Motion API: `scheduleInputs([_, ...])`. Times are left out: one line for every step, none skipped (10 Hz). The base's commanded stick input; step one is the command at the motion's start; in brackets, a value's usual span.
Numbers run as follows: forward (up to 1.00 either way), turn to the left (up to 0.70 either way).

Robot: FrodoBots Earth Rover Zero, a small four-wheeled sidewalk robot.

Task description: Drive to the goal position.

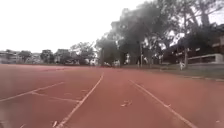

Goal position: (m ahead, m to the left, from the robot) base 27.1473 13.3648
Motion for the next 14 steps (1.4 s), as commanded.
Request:
scheduleInputs([0.45,0.0])
scheduleInputs([0.45,0.0])
scheduleInputs([0.45,0.0])
scheduleInputs([0.45,0.0])
scheduleInputs([0.45,0.0])
scheduleInputs([0.45,0.0])
scheduleInputs([0.45,0.0])
scheduleInputs([0.45,0.0])
scheduleInputs([0.45,0.0])
scheduleInputs([0.45,0.0])
scheduleInputs([0.45,0.0])
scheduleInputs([0.45,0.0])
scheduleInputs([0.45,0.0])
scheduleInputs([0.45,0.0])
